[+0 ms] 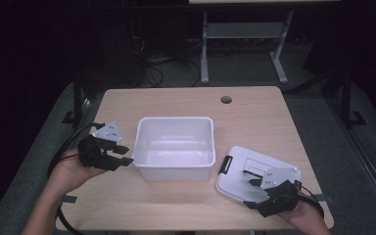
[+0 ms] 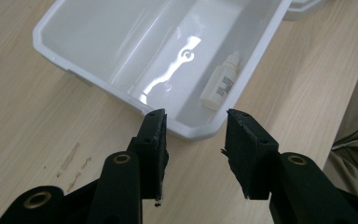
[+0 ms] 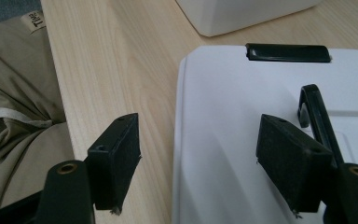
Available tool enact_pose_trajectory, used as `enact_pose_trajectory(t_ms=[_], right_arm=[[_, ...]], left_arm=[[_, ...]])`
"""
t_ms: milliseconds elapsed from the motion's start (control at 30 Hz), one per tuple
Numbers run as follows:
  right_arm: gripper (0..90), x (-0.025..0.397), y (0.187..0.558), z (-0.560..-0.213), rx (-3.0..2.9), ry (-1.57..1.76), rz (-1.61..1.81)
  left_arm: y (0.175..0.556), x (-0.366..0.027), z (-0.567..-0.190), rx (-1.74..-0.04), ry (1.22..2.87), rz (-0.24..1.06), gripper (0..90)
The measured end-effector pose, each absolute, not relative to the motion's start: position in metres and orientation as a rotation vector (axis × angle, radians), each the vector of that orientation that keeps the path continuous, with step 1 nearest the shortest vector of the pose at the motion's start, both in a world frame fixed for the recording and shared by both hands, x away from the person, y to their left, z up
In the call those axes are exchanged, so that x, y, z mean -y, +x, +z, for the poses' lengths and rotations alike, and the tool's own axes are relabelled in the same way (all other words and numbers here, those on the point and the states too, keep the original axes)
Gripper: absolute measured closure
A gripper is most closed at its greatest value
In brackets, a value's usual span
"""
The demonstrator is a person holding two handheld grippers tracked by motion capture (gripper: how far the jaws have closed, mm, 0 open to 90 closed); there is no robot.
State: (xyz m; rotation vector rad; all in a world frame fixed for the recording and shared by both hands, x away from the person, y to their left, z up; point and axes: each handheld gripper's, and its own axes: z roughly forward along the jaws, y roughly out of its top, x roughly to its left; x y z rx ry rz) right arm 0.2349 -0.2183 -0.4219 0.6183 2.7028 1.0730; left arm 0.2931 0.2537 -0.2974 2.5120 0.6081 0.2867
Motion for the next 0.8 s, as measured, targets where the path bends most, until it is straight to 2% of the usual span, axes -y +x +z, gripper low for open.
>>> enact_pose_trajectory(t_ms=[800], right_arm=[[29.5,0.217,0.235,-0.425,-2.712,0.62,1.055]], left_arm=[[0.271,-0.286,-0.325,-0.694,2.474,0.314,53.4]])
